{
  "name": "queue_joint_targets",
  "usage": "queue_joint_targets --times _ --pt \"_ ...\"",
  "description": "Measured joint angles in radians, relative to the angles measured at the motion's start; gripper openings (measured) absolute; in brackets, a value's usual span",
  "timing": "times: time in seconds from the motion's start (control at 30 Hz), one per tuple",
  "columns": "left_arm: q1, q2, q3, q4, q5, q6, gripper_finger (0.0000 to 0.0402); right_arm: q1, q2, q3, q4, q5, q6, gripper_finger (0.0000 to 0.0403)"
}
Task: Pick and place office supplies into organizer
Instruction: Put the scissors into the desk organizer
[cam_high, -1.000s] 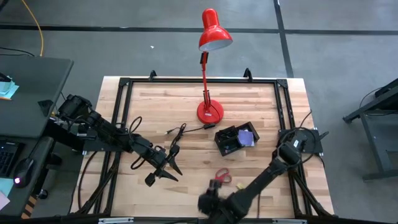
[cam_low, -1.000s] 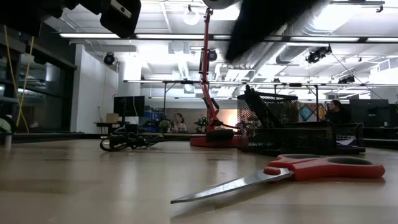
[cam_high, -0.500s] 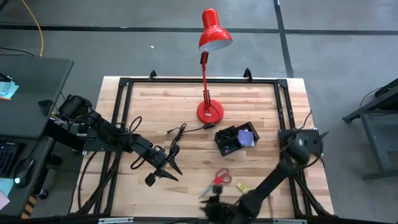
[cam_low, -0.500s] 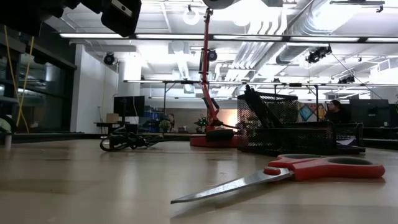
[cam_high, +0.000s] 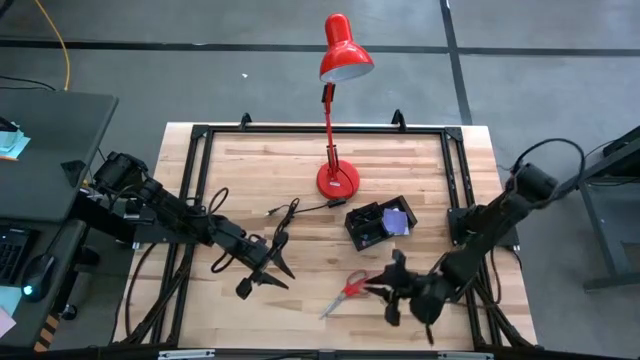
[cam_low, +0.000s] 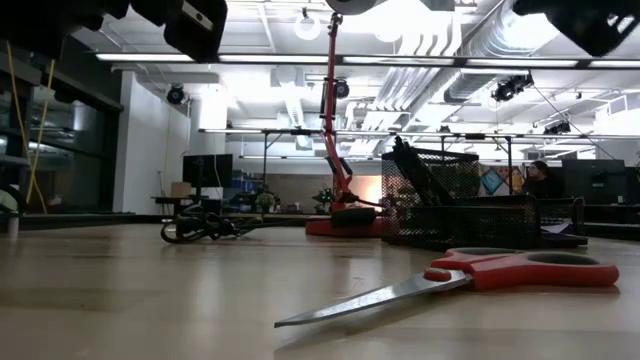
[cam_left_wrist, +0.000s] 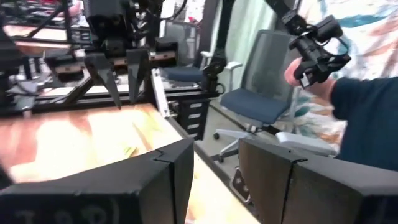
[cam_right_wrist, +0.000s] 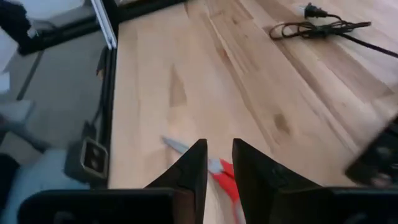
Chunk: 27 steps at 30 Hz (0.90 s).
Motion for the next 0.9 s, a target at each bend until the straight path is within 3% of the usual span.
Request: queue_joint_targets --times 0.23,0.33,0.6,0.9 --pt "0.0 0.0 0.0 -0.042 -0.074 0.0 0.0115 -0.009 -0.121 -0.112 -0.02 -0.033 -0.111 0.0069" --pt "0.0 0.0 0.0 -0.051 -0.074 0.003 0.0115 -0.018 -0.123 -0.114 -0.043 -0.137 -0.197 0.0069" --pt "0.0 0.0 0.0 -0.076 -0.077 0.023 0.0115 -0.18 -0.068 -0.115 -0.091 -0.451 -0.287 0.0072" --pt "0.0 0.0 0.0 -0.121 -0.099 0.023 0.0115 -0.3 0.014 -0.114 -0.13 -0.625 -0.48 0.0072"
